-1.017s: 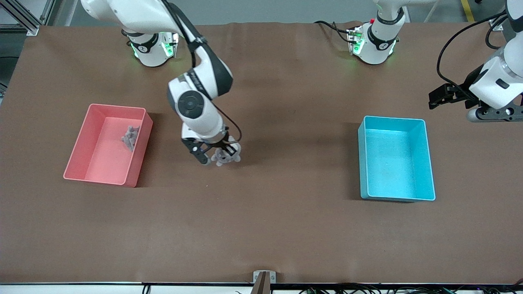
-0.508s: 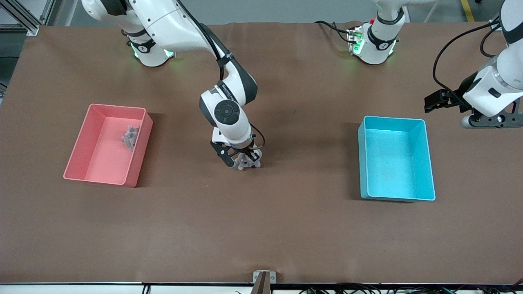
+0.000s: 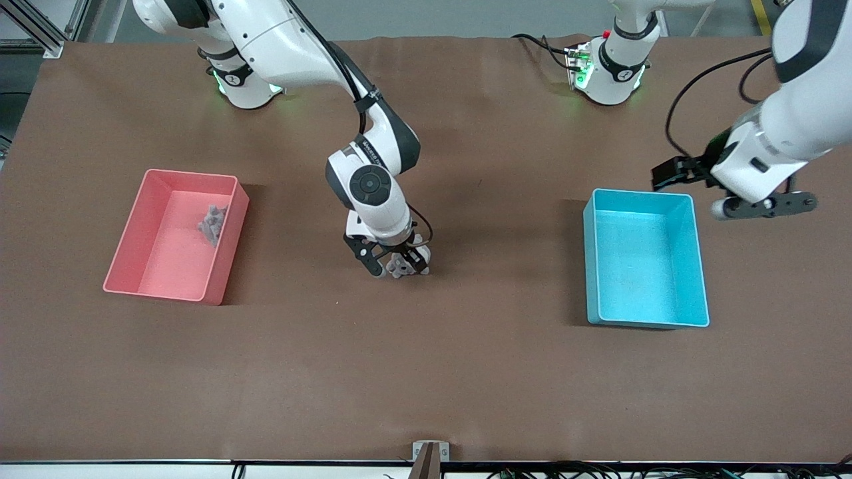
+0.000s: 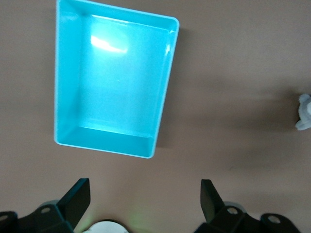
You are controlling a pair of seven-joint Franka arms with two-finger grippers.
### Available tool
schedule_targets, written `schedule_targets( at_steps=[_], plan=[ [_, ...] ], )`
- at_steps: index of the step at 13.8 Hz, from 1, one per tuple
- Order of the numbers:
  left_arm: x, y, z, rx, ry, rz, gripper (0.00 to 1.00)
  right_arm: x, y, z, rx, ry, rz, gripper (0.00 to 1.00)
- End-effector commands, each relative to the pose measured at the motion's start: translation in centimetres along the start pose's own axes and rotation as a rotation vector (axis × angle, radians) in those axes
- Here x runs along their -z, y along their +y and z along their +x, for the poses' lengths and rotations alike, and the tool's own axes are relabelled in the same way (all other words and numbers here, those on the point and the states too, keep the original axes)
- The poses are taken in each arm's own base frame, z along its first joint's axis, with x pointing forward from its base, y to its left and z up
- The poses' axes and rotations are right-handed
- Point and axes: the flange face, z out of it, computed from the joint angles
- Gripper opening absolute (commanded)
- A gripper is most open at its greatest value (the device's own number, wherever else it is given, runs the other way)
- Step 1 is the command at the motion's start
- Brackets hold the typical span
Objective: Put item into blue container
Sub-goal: 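Release the plush on the table while the left gripper approaches it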
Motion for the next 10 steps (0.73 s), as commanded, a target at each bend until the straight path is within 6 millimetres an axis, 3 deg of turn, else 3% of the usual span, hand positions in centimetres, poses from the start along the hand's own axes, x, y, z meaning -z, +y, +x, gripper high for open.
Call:
schedule_targets(
  at_steps=[1, 3, 5, 8, 10],
  plan=[
    [-2.9, 7.2, 1.6, 0.065, -0.021, -0.032, 1.00, 5.3, 1.1, 5.0, 0.088, -0.027, -0.042, 1.00],
    [-5.5, 12.1, 1.5, 0.129, -0.004, -0.059, 1.00, 9.5, 3.2, 10.5, 0.177, -0.061, -0.090, 1.00],
    [-8.7, 17.5, 0.5, 0.176, -0.001, -0.062, 1.00, 12.0, 6.6, 14.8, 0.273, -0.084, -0.115, 1.00],
    [-13.0, 25.6, -0.1, 0.384, 0.013, -0.101, 1.00, 13.9, 14.1, 22.3, 0.421, -0.073, -0.154, 1.00],
    [-16.2, 31.7, -1.6, 0.472, 0.015, -0.130, 0.97, 14.4, 19.3, 26.9, 0.499, -0.091, -0.153, 1.00]
  ],
)
